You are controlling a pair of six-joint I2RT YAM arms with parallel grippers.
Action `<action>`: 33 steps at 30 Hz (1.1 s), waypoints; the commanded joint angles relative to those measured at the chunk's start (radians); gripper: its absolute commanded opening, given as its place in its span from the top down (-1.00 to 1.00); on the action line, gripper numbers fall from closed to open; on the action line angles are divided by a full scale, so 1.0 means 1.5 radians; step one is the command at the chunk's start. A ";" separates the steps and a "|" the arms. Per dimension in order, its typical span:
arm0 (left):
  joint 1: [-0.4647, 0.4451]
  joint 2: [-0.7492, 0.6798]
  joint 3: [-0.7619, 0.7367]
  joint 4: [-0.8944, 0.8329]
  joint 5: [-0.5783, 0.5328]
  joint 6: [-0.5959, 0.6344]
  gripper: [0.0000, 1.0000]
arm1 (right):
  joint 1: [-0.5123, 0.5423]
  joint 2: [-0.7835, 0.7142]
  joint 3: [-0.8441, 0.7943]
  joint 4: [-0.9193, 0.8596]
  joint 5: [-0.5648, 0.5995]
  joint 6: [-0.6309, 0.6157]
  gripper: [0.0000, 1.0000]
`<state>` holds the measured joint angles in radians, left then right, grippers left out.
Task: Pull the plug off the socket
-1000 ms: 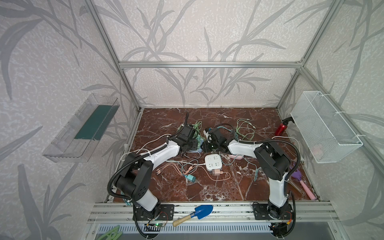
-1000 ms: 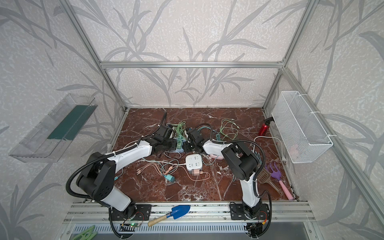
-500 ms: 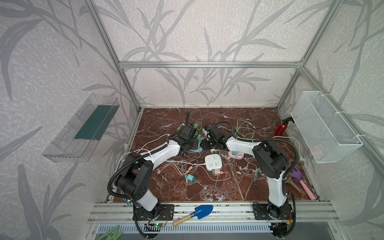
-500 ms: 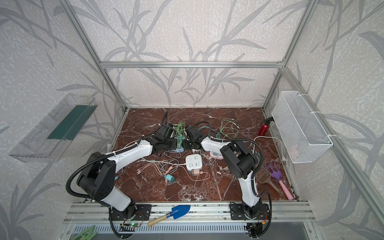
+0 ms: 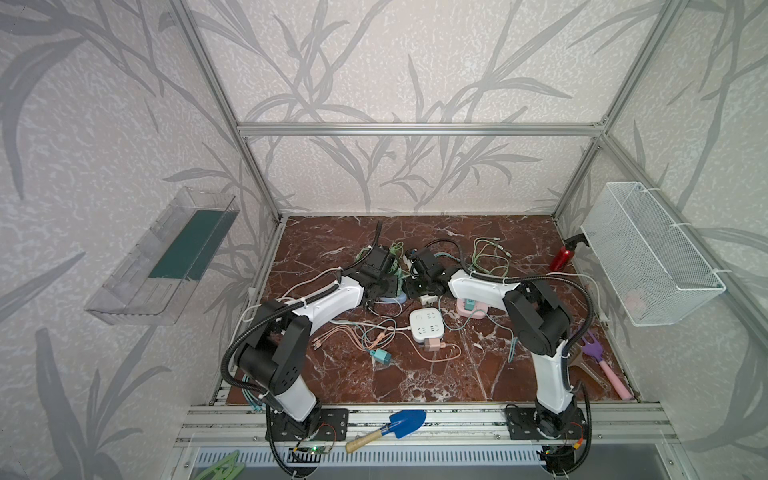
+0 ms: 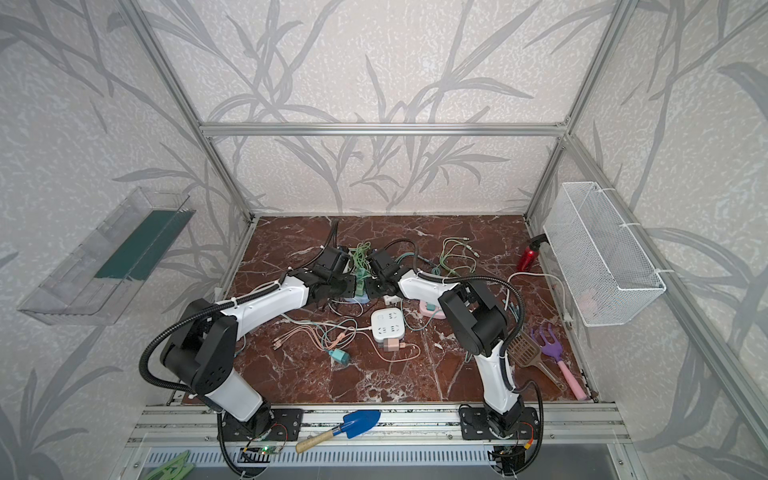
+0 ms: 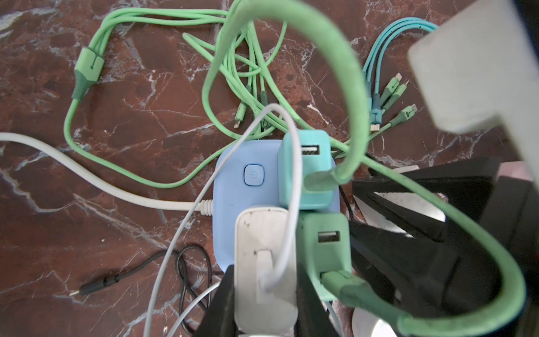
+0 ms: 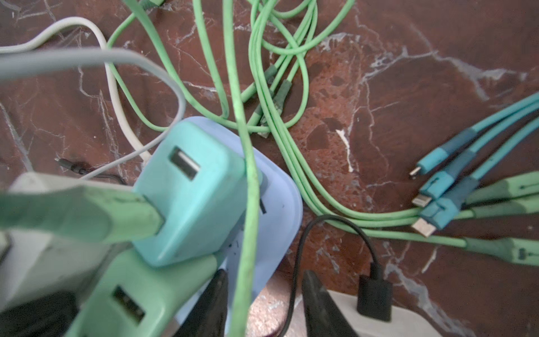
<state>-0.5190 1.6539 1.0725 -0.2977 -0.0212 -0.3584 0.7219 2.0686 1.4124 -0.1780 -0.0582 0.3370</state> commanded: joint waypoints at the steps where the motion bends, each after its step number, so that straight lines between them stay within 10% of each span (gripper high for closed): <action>1: -0.011 0.005 0.026 0.023 0.013 0.006 0.65 | 0.015 0.029 0.017 -0.037 -0.003 -0.024 0.12; 33: 0.013 -0.068 -0.010 0.058 0.021 -0.025 0.66 | 0.017 0.041 0.025 -0.090 0.025 -0.044 0.10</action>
<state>-0.4995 1.6211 1.0401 -0.2779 -0.0006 -0.3996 0.7341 2.0869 1.4567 -0.2317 -0.0185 0.2893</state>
